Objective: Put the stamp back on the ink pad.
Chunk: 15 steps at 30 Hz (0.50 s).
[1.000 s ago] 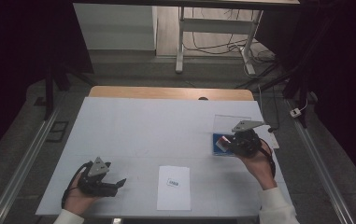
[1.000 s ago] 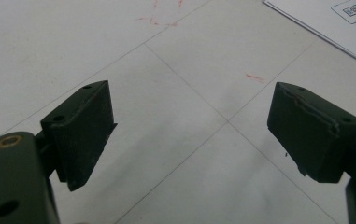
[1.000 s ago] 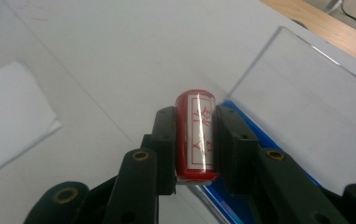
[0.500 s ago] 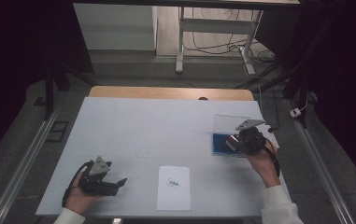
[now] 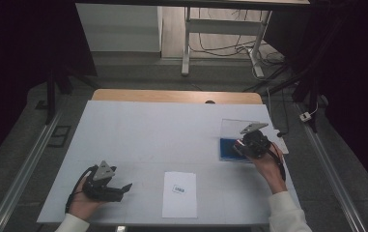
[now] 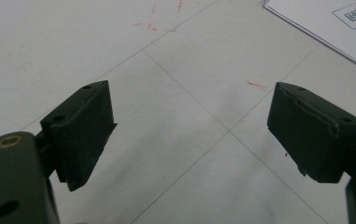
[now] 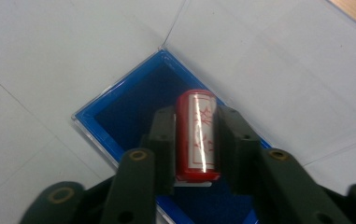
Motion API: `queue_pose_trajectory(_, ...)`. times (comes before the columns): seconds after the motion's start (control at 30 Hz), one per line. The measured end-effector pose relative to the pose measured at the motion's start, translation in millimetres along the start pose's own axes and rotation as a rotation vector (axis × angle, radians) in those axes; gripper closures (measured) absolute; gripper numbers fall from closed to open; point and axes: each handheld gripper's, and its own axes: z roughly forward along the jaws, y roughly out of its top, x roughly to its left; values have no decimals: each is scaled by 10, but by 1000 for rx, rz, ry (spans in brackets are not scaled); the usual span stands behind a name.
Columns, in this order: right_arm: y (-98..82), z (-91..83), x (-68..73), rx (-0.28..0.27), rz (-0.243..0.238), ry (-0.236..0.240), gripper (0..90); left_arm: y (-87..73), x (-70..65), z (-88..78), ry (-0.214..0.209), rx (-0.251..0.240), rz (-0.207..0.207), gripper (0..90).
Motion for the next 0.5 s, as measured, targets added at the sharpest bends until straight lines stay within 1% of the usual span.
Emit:
queue_pose_trajectory(0.07,-5,-2,-1,-20,3,1,530,0,-3,0,-1,-1,1,148)
queue_pose_trajectory(0.1,-8,-22,1,-43,16,15,489,-1,-4,-3,-1,-1,1,148)
queue_pose_trajectory(0.17,-20,-94,12,-107,67,35,439,-2,0,-8,0,-3,-2,148)
queue_pose_trajectory(0.2,-28,-140,17,-135,84,42,422,-3,3,-9,-1,-3,-3,148)
queue_pose_trajectory(0.23,-37,-187,23,-162,95,56,409,-3,6,-10,-2,-4,-3,148)
queue_pose_trajectory(0.33,-94,-328,62,-220,117,72,398,-4,10,-16,-5,-6,-8,148)
queue_pose_trajectory(0.43,-210,-432,134,-258,138,96,398,-4,10,-25,-7,-12,-9,148)
queue_pose_trajectory(0.5,-311,-487,199,-269,138,111,398,-3,6,-27,-11,-15,-9,148)
